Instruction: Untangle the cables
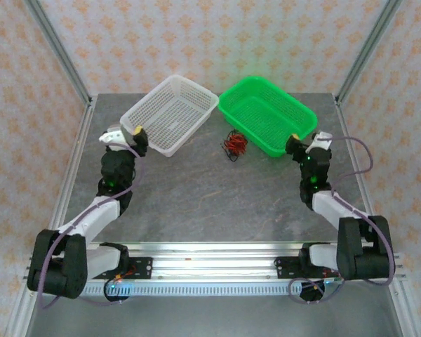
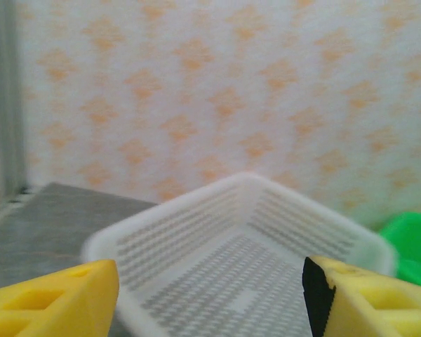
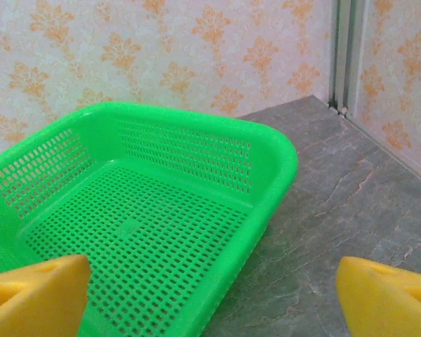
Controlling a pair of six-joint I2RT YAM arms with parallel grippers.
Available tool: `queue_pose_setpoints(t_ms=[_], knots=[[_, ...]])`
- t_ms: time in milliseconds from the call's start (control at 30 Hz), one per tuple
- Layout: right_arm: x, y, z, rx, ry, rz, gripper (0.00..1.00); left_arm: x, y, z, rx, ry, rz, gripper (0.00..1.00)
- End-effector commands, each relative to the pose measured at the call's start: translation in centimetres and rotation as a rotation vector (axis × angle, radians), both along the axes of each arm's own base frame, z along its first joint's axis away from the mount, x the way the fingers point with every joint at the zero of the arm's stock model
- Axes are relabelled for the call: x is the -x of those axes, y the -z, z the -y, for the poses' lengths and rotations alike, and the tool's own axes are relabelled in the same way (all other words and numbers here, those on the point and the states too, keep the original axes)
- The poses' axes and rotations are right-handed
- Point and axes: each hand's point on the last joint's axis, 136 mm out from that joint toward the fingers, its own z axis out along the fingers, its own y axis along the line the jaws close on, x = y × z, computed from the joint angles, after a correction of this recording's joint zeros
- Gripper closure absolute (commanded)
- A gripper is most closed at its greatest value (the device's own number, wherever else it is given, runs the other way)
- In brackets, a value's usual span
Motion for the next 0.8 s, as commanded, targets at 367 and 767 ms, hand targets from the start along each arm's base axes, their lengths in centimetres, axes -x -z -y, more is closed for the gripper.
queue_pose_setpoints(t_ms=[367, 767], knots=[[5.6, -1.3, -3.2, -0.187, 0.003, -0.343, 0.1, 0.5, 4.8, 24.9, 0.124, 0.523, -0.491, 0.27], [7.4, -0.9, -4.3, -0.212, -0.061, -0.395, 0.1, -5.2, 13.0, 33.0, 0.259, 0.506, -0.724, 0.26]])
